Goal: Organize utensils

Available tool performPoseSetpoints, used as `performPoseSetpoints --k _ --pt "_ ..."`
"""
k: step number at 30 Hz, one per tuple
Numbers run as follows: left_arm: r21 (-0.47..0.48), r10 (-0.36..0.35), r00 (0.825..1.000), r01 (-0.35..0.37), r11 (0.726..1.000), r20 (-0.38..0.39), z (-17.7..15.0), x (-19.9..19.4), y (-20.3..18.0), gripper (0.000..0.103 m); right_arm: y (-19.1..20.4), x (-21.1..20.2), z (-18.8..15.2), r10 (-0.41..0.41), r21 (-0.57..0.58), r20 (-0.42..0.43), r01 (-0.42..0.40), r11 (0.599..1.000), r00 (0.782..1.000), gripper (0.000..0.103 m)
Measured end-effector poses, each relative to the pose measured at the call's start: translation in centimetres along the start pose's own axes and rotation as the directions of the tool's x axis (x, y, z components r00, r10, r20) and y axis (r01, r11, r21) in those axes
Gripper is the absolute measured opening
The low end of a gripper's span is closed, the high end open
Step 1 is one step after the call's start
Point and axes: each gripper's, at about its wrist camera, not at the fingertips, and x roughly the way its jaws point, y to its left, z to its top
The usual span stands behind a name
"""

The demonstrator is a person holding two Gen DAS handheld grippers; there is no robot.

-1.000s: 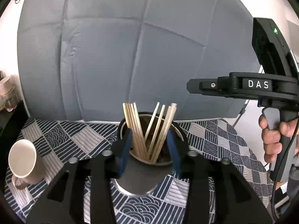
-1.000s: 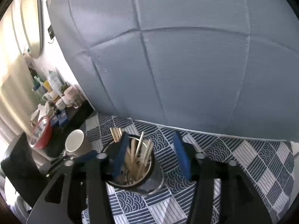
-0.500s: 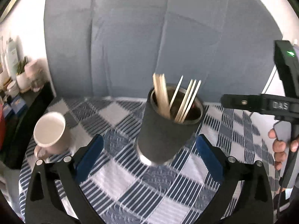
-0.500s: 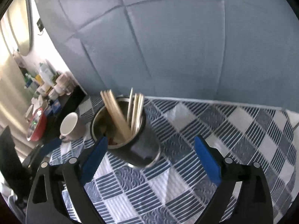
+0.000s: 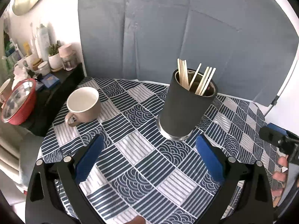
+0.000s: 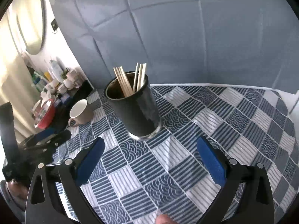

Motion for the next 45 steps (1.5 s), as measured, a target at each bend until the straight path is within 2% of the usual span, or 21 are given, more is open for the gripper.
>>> performPoseSetpoints --k 3,7,11,14,16,20,24,30,33,41,45 --pt "0.010 -0.019 1.000 0.019 1.000 -0.003 0.0 -1.9 -0.6 0.097 0.4 -2.8 -0.7 -0.025 -0.012 0.046 0.025 1.000 0.999 0.095" --pt "0.023 0.056 0.995 -0.058 0.998 0.085 0.4 -5.9 -1.5 0.097 1.0 -5.7 -0.9 -0.050 -0.026 0.084 0.053 0.998 0.995 0.095" --pt "-0.012 0.024 0.993 -0.023 1.000 0.114 0.7 -9.2 -1.5 0.097 1.4 -7.7 -0.9 -0.074 0.003 0.081 0.074 0.997 0.994 0.095" --pt "-0.030 0.004 0.996 -0.002 1.000 0.095 0.5 -10.4 -1.7 0.097 1.8 -8.8 -1.2 -0.101 0.018 0.086 0.100 0.995 0.991 0.095" --pt "-0.031 0.020 0.995 -0.017 0.999 0.096 0.0 -11.0 -2.1 0.097 2.1 -9.3 -1.6 -0.100 0.026 0.085 0.098 0.995 0.991 0.095" --pt "-0.049 -0.020 0.997 0.023 0.999 0.070 -0.8 -11.6 -2.5 0.097 2.7 -9.8 -2.4 -0.095 0.026 0.080 0.093 0.995 0.992 0.095" --pt "-0.030 0.042 0.997 -0.040 0.999 0.072 -1.4 -12.2 -3.0 0.097 3.9 -9.9 -3.3 -0.092 -0.019 0.068 0.093 0.995 0.993 0.095" --pt "-0.019 0.057 0.995 -0.056 0.998 0.081 -2.0 -12.8 -3.3 0.097 4.4 -10.4 -3.9 -0.118 -0.041 0.080 0.122 0.992 0.990 0.095" --pt "0.012 0.088 0.994 -0.089 0.996 0.070 -2.3 -12.7 -3.9 0.097 4.7 -10.4 -4.2 -0.120 -0.059 0.076 0.125 0.990 0.990 0.095" --pt "0.054 0.056 0.996 -0.060 0.997 0.075 -2.8 -13.2 -4.7 0.097 4.9 -10.7 -4.7 -0.126 -0.083 0.076 0.132 0.988 0.989 0.095" --pt "0.042 0.070 0.994 -0.073 0.996 0.082 -2.7 -13.5 -4.5 0.097 4.9 -11.0 -4.8 -0.137 -0.089 0.087 0.144 0.986 0.987 0.095"
